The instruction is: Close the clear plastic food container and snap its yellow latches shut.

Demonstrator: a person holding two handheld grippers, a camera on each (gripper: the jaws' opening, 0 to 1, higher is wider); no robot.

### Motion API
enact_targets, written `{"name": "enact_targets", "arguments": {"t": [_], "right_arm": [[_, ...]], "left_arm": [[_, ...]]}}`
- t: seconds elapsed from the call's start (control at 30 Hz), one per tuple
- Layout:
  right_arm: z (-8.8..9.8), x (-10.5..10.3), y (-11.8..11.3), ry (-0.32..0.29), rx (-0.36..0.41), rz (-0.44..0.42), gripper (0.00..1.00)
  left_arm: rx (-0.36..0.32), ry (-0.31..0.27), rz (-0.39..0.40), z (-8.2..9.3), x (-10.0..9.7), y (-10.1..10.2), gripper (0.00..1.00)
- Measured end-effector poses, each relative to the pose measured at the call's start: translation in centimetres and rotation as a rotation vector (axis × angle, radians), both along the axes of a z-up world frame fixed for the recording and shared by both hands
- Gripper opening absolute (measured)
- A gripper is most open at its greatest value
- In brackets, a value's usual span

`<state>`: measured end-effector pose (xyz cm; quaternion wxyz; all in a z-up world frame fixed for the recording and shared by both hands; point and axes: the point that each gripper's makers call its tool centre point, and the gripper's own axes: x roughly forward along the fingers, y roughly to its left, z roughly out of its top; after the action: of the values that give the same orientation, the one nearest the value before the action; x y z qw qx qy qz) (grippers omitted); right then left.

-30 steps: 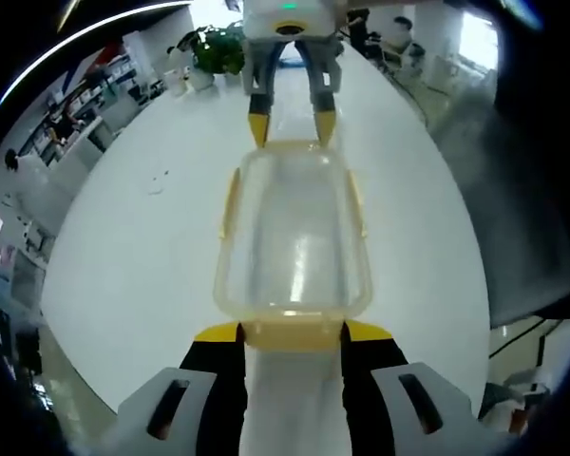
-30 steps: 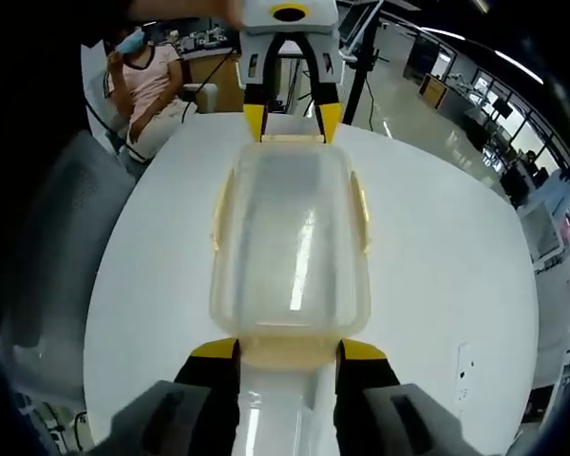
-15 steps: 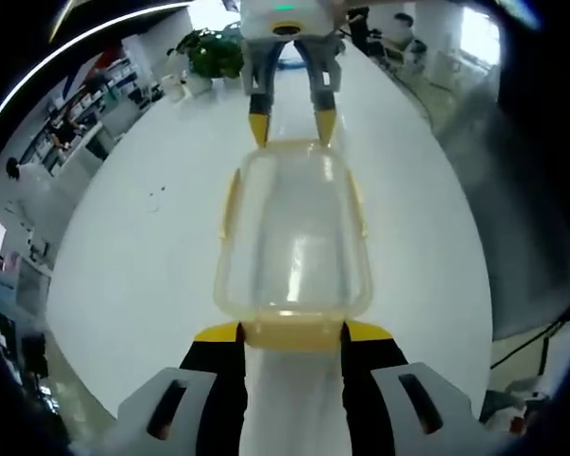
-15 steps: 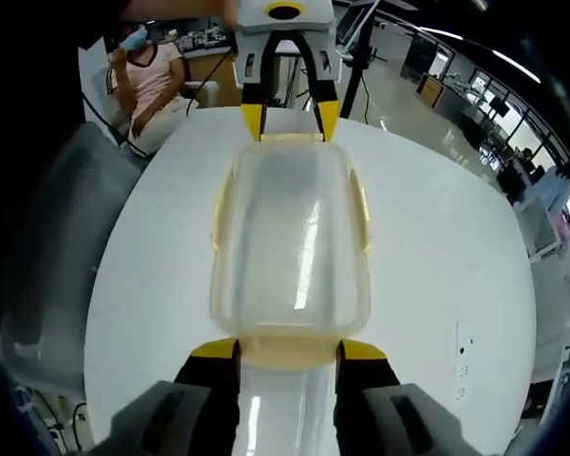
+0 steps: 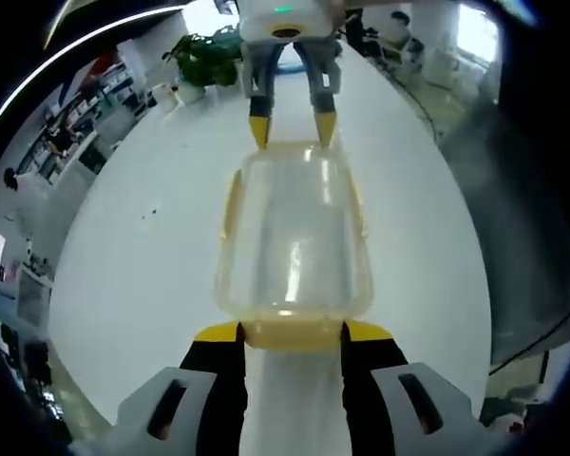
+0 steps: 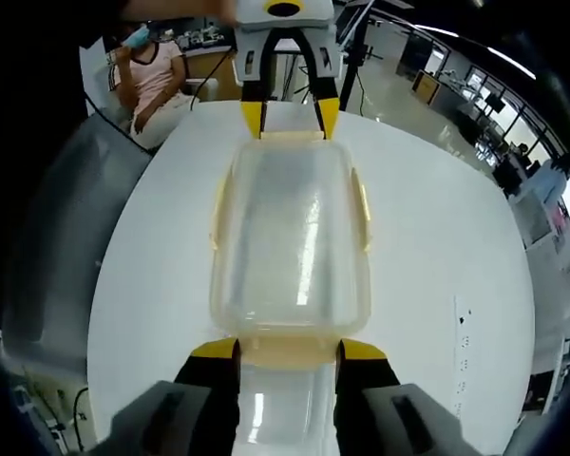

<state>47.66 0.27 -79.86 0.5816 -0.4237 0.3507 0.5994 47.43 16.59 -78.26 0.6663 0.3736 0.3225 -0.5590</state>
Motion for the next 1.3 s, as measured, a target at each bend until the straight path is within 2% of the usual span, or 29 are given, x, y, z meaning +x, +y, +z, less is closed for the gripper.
{"name": "enact_targets", "arguments": {"t": [0.5,1.3], "right_arm": [[-0.4,-0.5,-3.4,-0.007,0.007,-0.03,0.36],[-0.6,-0.7,-7.5,-0.002,-0.019,-0.038,0.36]], "left_arm": [[-0.003,-0.004,-0.014,-0.2,-0.2,-3.6,0.35],[-0.013,0.012,-0.007,-0.8,-0.5,-7.6,0.35]]}}
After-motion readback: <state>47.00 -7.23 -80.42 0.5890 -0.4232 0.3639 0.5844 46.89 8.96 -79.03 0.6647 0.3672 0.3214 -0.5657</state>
